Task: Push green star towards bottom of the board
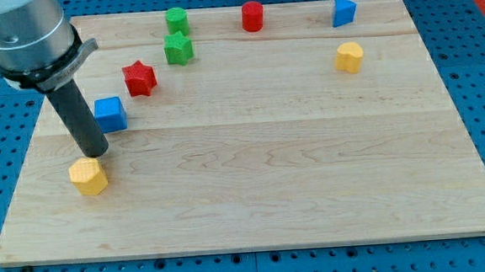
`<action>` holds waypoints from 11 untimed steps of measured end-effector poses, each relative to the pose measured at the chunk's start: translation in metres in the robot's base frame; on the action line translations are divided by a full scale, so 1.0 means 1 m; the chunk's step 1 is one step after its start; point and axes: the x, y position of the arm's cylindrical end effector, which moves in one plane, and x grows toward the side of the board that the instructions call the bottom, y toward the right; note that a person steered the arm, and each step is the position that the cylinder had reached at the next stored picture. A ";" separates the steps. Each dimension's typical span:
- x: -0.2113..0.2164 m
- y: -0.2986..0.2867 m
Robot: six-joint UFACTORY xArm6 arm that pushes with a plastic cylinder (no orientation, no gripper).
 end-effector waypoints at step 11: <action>-0.078 0.255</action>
